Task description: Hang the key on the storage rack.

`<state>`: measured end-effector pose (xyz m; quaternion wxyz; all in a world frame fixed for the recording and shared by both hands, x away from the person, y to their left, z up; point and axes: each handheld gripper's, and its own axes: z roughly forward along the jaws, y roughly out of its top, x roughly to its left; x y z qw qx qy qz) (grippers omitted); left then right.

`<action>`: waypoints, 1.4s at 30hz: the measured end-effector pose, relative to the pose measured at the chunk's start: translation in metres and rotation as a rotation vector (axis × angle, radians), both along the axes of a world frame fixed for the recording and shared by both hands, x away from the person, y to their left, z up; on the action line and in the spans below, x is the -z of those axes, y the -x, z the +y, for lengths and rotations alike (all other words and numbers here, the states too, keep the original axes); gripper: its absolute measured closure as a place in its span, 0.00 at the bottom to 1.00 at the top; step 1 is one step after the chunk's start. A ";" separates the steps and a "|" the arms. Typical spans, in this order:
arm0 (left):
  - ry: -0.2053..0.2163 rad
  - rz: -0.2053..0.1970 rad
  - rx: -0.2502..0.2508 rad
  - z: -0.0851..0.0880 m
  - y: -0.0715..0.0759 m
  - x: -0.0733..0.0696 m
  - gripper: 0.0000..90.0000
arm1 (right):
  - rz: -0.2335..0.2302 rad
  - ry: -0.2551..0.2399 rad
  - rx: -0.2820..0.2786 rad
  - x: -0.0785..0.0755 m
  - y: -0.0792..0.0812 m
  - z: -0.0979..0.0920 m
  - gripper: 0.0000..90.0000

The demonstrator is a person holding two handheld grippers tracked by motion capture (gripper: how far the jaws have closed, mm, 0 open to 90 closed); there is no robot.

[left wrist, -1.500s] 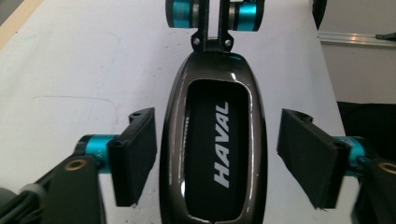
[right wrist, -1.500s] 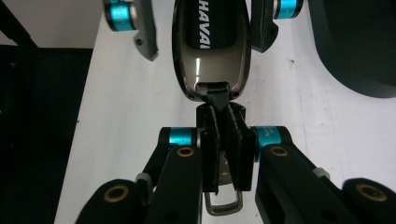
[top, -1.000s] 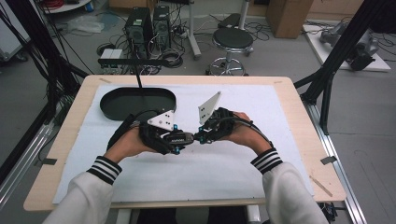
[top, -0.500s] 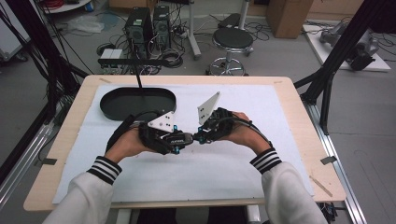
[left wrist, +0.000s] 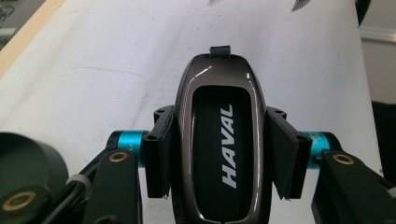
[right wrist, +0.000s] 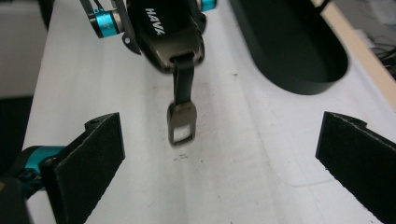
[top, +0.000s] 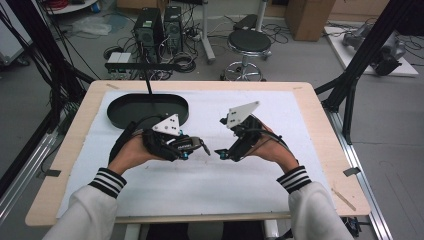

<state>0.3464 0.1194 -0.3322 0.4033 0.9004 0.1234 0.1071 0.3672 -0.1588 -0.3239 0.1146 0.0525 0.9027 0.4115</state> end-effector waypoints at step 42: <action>0.148 -0.078 -0.574 0.125 -0.043 -0.042 0.54 | -0.136 -0.542 0.513 0.092 0.069 -0.138 0.00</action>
